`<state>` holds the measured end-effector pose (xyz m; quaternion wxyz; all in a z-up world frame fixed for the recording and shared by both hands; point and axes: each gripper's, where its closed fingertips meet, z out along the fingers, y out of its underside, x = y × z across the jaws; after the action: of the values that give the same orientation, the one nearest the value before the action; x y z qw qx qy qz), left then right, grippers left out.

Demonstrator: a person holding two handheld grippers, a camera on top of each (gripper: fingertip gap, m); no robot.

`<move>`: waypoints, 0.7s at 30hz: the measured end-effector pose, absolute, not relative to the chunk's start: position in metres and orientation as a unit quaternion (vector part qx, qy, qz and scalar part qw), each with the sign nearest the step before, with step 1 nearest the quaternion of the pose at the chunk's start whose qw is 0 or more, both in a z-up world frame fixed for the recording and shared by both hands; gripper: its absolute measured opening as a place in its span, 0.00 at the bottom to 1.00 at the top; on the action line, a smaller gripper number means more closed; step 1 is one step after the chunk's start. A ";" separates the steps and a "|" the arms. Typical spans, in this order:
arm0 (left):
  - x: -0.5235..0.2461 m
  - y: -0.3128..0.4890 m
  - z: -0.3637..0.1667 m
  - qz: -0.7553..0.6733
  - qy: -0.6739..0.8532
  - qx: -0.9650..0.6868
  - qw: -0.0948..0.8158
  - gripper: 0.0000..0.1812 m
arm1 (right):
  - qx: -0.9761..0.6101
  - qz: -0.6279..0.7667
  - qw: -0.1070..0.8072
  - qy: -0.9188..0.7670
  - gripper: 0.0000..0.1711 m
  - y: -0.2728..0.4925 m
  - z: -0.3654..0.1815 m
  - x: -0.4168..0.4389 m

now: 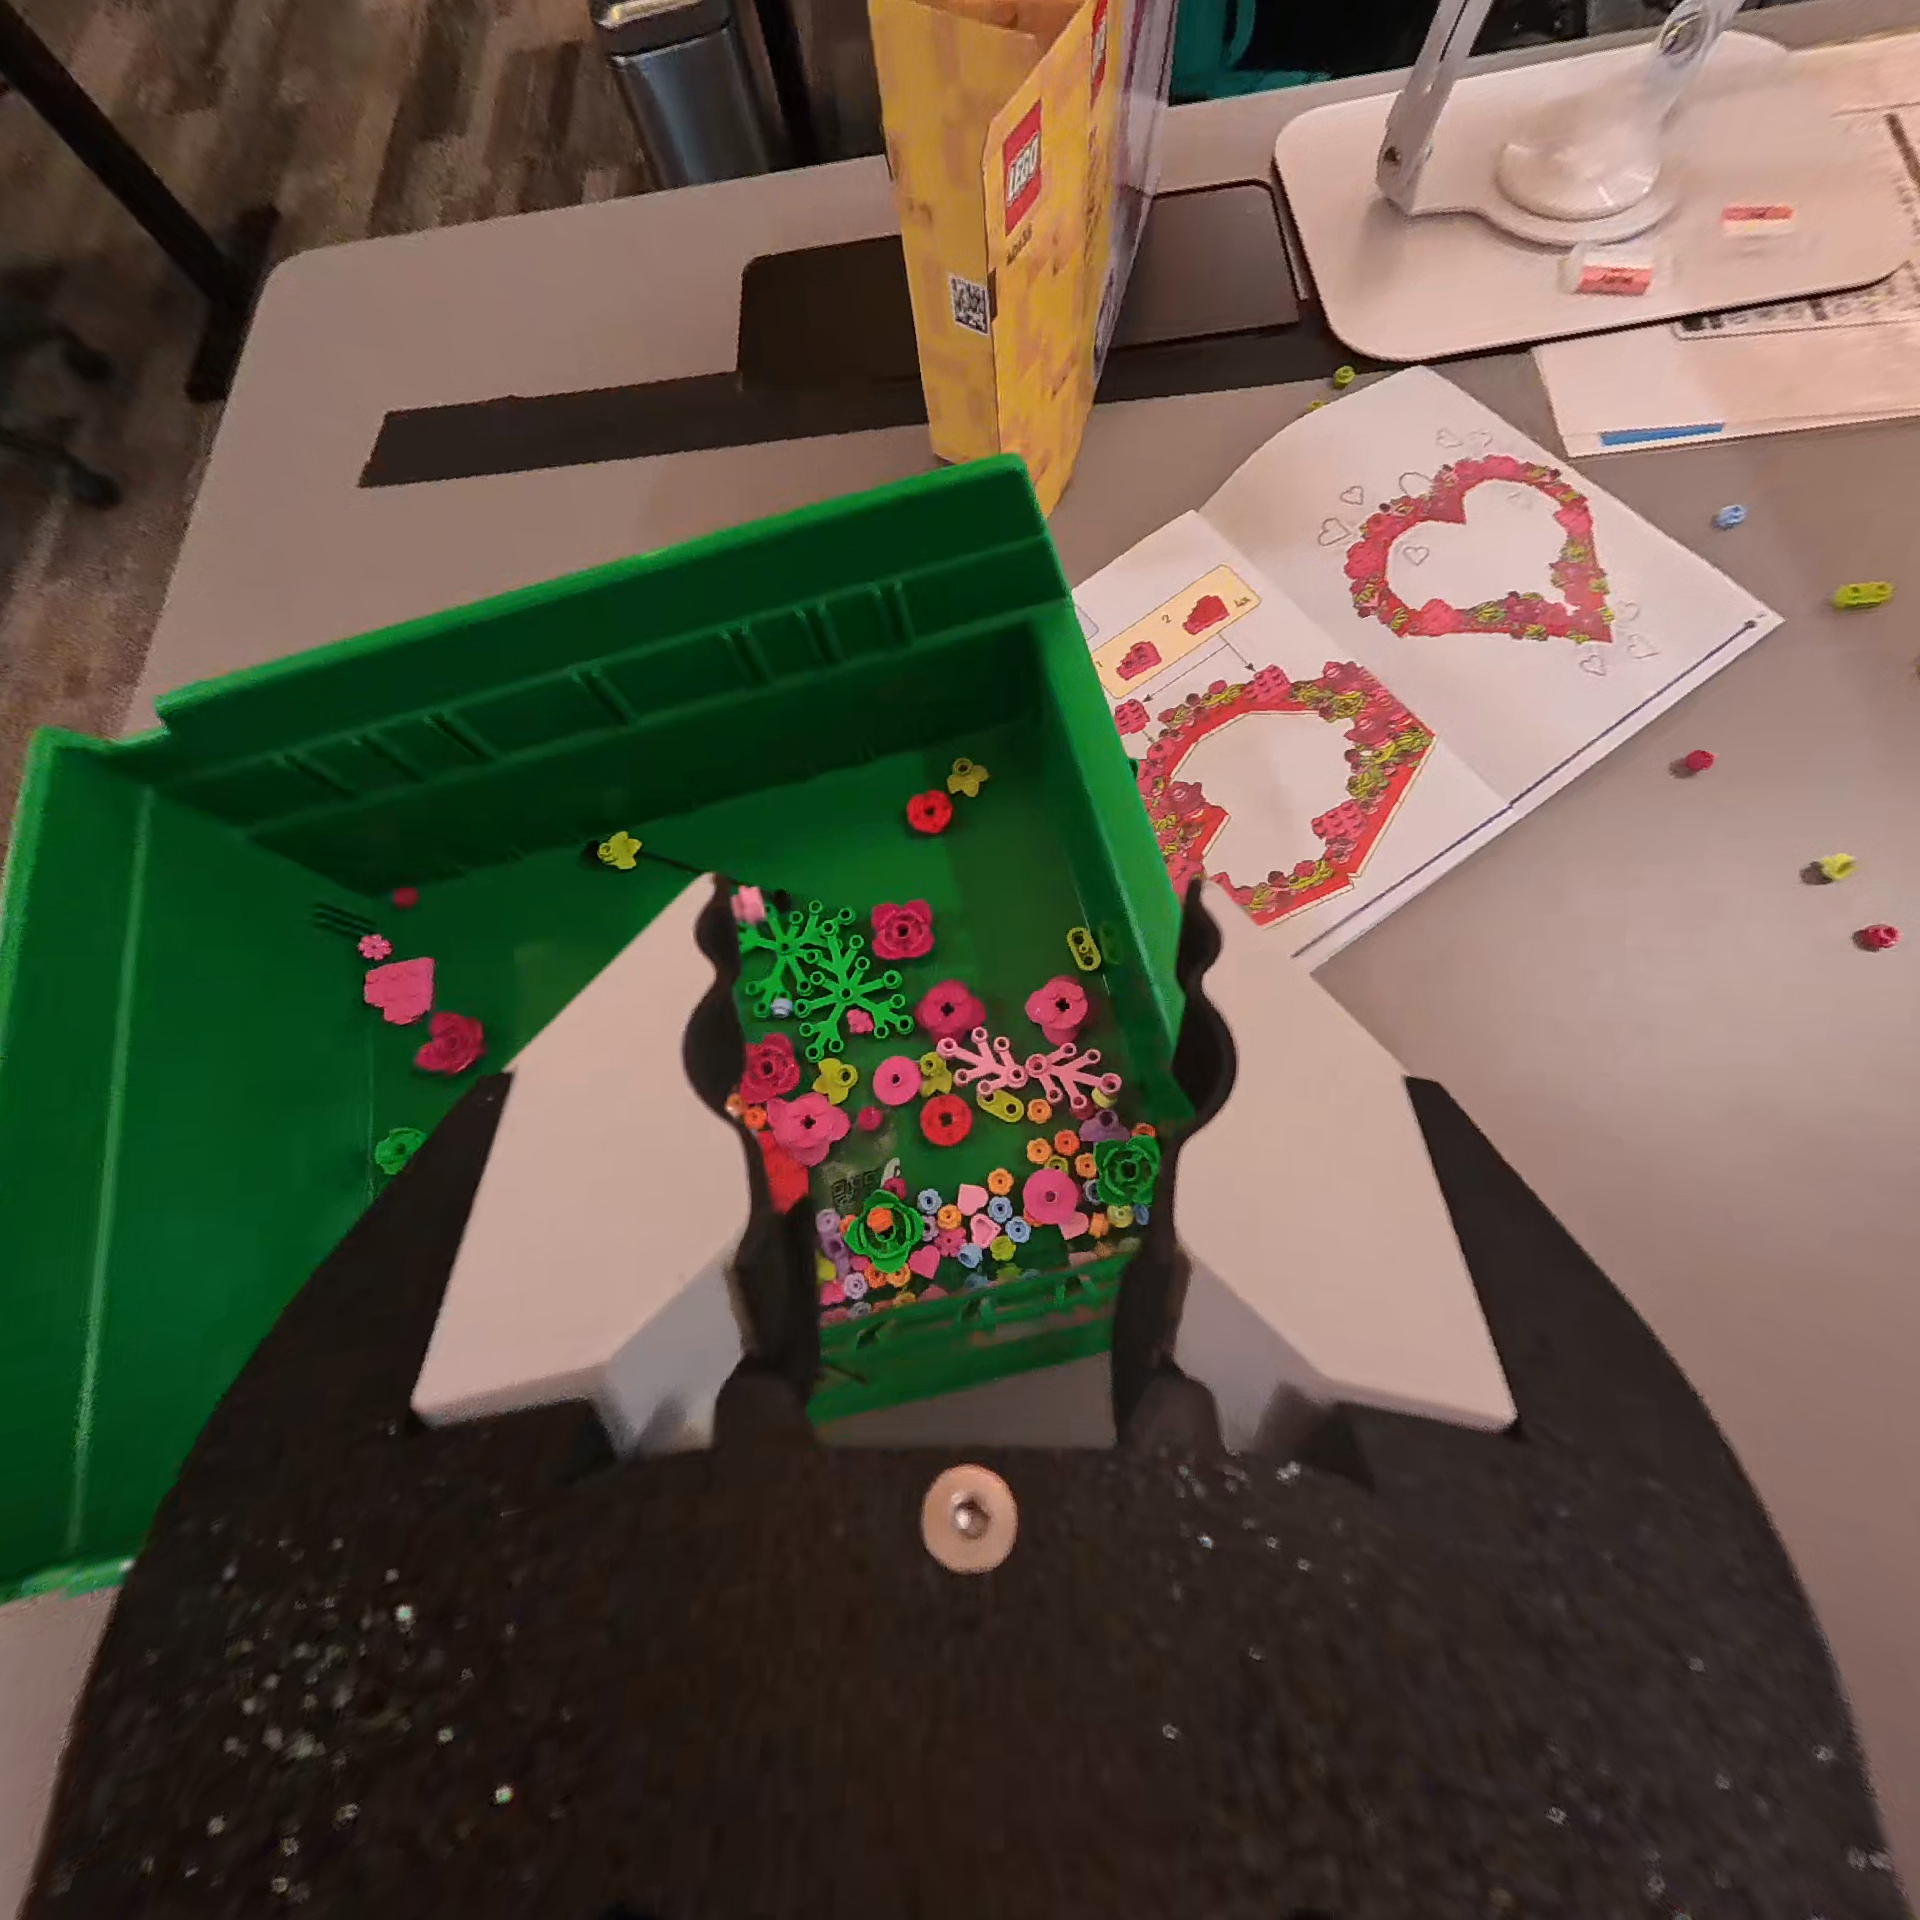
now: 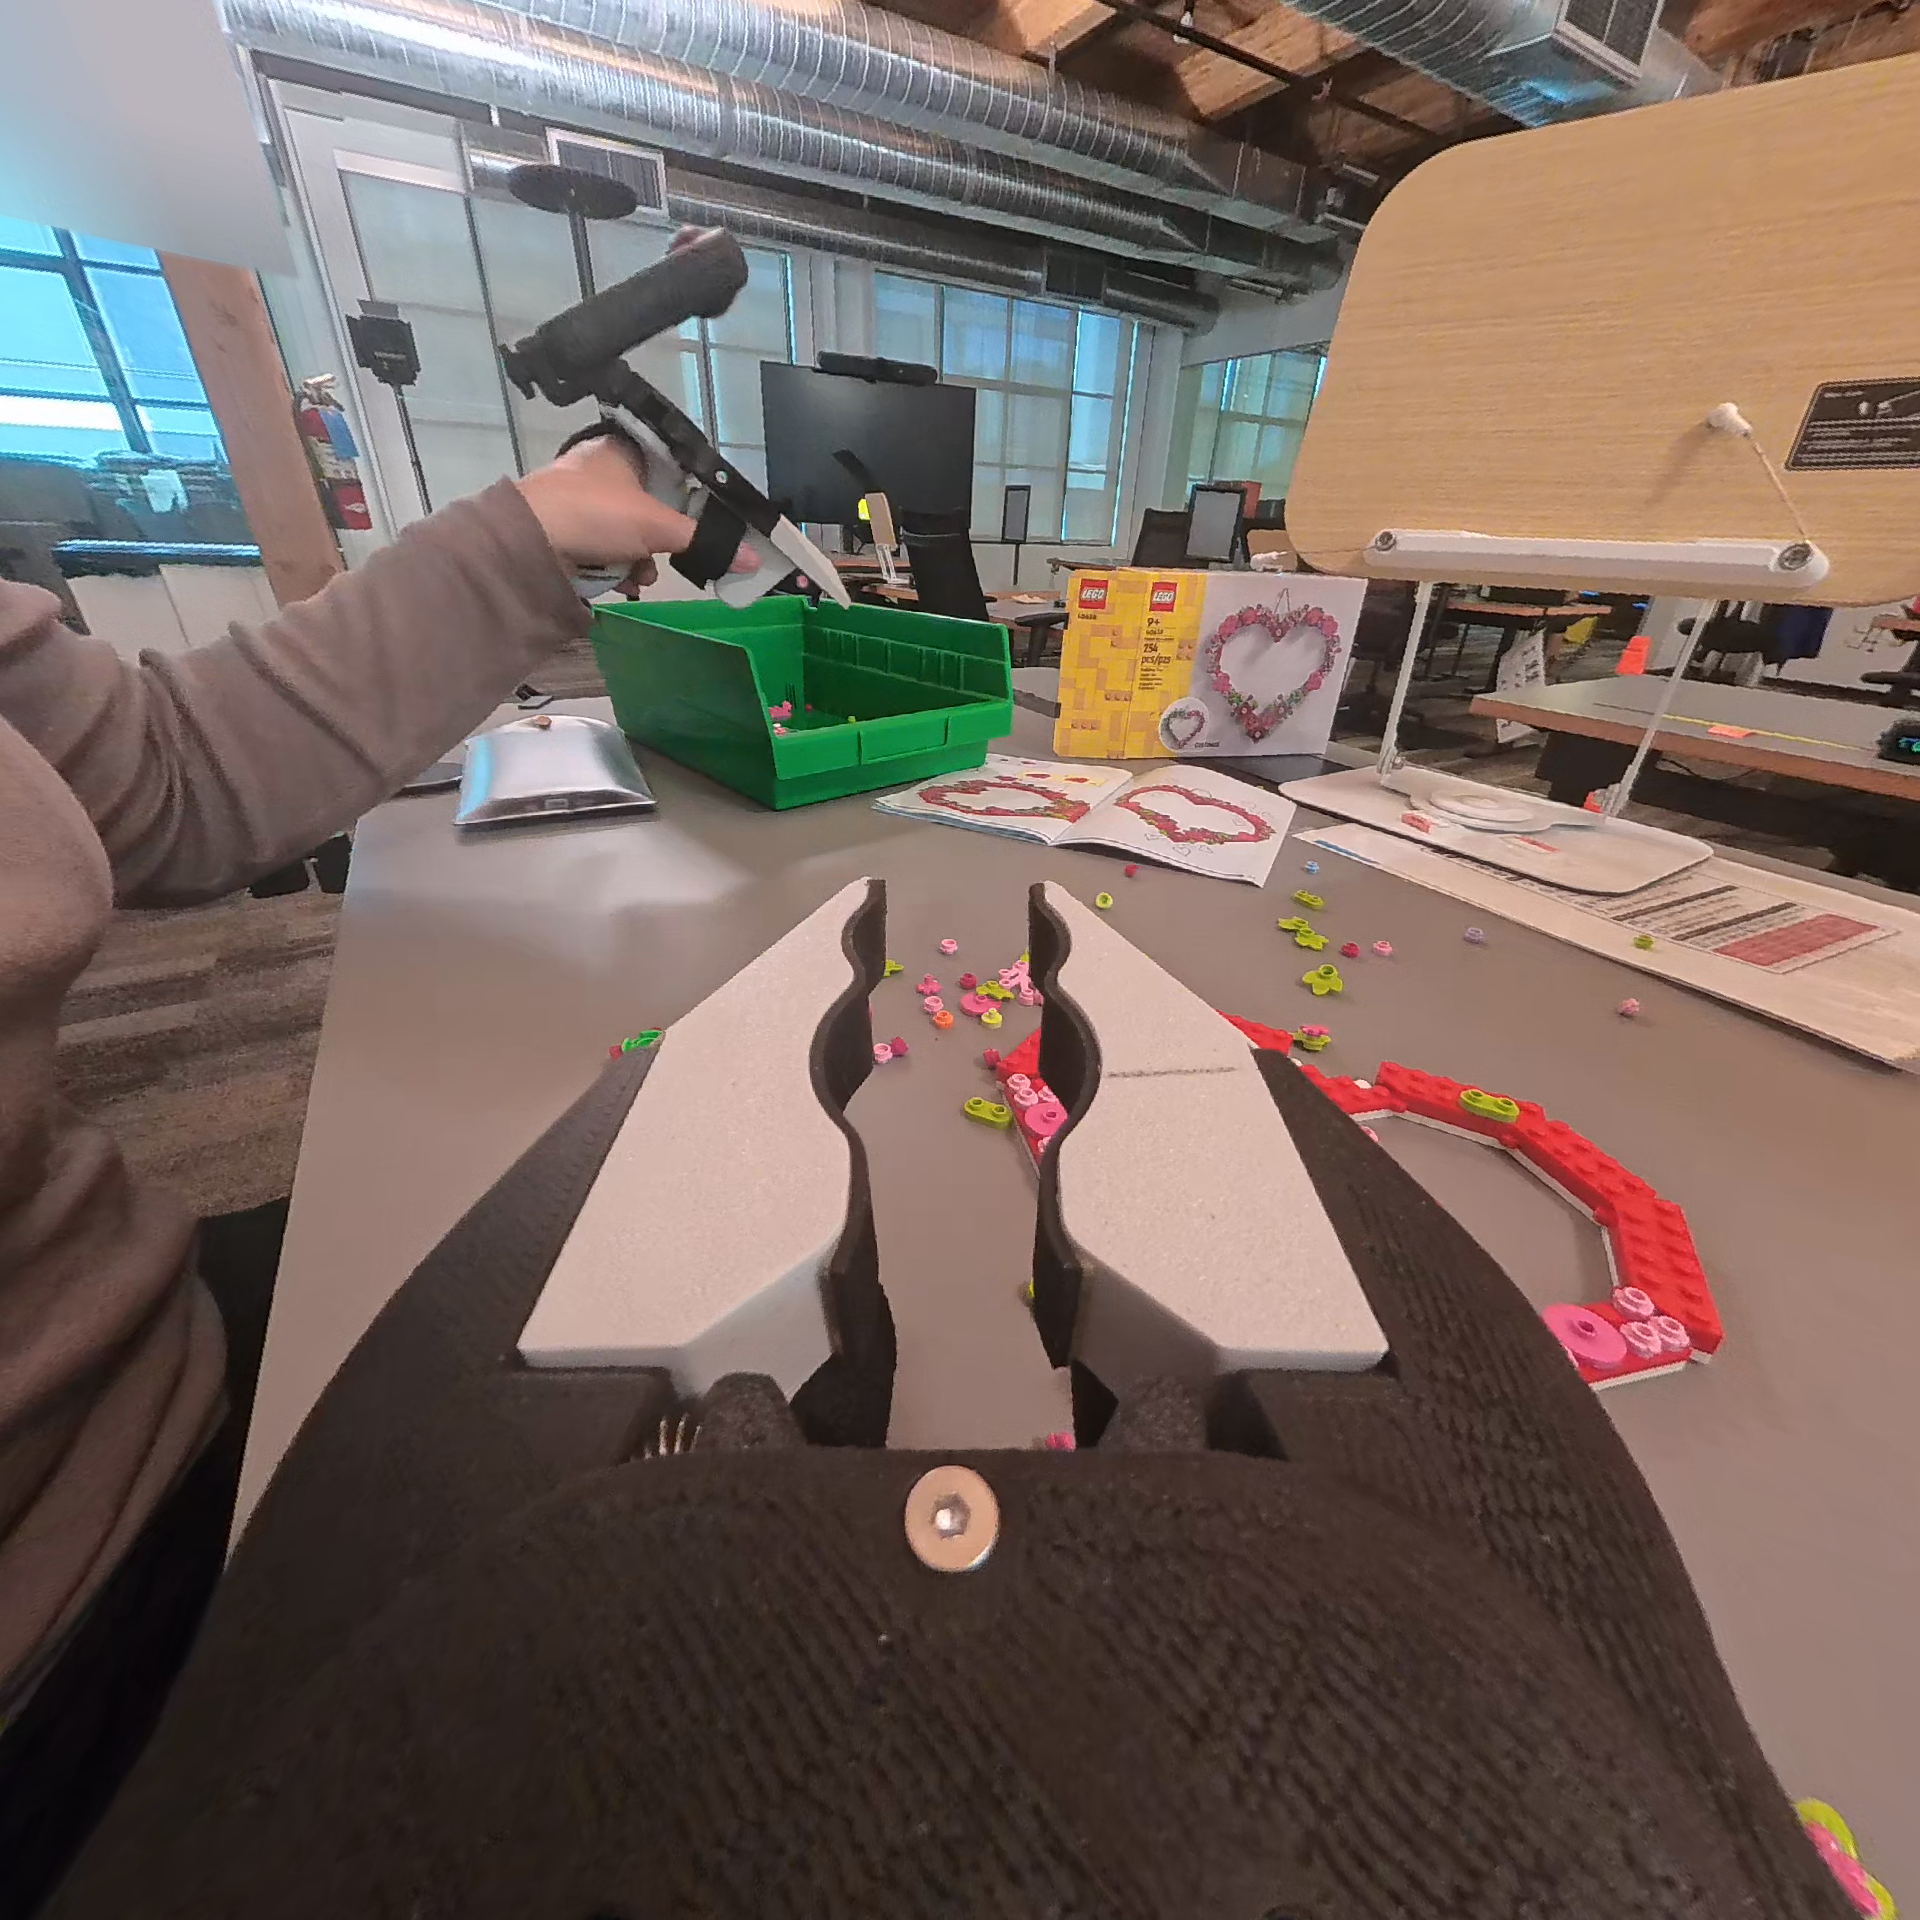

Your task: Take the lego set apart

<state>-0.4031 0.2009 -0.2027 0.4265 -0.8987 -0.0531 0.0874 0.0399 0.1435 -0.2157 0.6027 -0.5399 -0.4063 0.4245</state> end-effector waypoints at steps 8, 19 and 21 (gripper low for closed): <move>-0.384 0.204 -0.208 0.121 -0.025 -0.906 0.404 0.53 | -0.540 0.422 0.604 -0.407 0.15 0.144 -0.216 0.040; -0.137 0.195 -0.189 -0.336 0.335 -0.744 0.470 0.24 | -0.540 0.423 0.602 -0.408 0.15 0.144 -0.216 0.039; -0.122 0.208 -0.229 -0.301 0.361 -0.775 0.422 0.19 | -0.540 0.422 0.603 -0.409 0.15 0.144 -0.216 0.039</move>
<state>-0.1217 0.2076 -0.2286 0.4223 -0.7752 0.3611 -0.3005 0.0392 0.1436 -0.2162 0.6027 -0.5395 -0.4089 0.4225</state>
